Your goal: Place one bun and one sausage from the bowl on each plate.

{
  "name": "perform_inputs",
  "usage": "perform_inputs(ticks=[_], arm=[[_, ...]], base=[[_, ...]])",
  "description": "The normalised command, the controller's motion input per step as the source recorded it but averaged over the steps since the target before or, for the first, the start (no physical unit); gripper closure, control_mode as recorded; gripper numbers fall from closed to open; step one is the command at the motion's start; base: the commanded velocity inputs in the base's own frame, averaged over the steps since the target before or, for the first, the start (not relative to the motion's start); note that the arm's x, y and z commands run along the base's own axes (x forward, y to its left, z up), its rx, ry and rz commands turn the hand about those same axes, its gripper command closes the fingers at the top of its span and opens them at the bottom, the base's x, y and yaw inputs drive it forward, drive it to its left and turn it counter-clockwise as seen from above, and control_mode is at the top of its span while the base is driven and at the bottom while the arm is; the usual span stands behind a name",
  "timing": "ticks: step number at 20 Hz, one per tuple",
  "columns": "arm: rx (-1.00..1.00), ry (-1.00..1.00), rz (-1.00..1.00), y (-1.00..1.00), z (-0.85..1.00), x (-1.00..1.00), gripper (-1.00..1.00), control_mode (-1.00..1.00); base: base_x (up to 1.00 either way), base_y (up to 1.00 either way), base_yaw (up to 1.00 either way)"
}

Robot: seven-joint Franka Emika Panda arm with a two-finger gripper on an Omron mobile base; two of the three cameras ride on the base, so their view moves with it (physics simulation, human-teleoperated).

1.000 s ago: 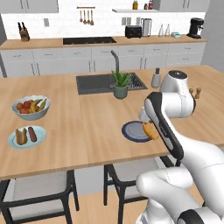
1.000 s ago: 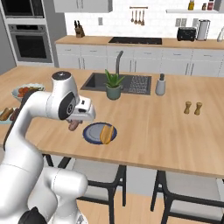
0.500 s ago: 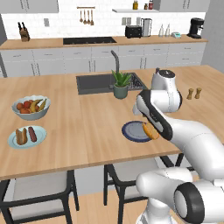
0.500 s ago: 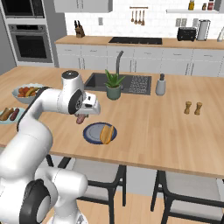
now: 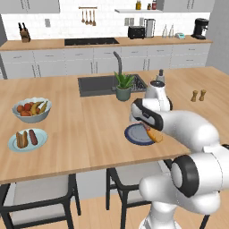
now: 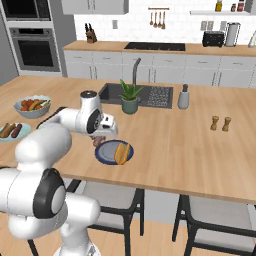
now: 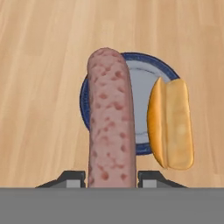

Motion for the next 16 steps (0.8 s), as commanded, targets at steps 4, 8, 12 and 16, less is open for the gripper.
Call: perform_inputs(ticks=[4, 8, 12, 16], arm=[[0.00, 0.02, 0.00, 0.00, -0.69, 0.00, 1.00, -1.00], [0.00, 0.00, 0.00, 0.00, -0.22, 0.09, 1.00, -1.00], [0.00, 0.00, 0.00, 0.00, -0.23, 0.17, 1.00, -1.00], [0.00, 0.00, 0.00, 0.01, -0.15, 0.14, 1.00, -1.00]], base=[[0.00, 0.00, 0.00], [0.00, 0.00, 0.00], [0.00, 0.00, 0.00], [0.00, 0.00, 0.00]])
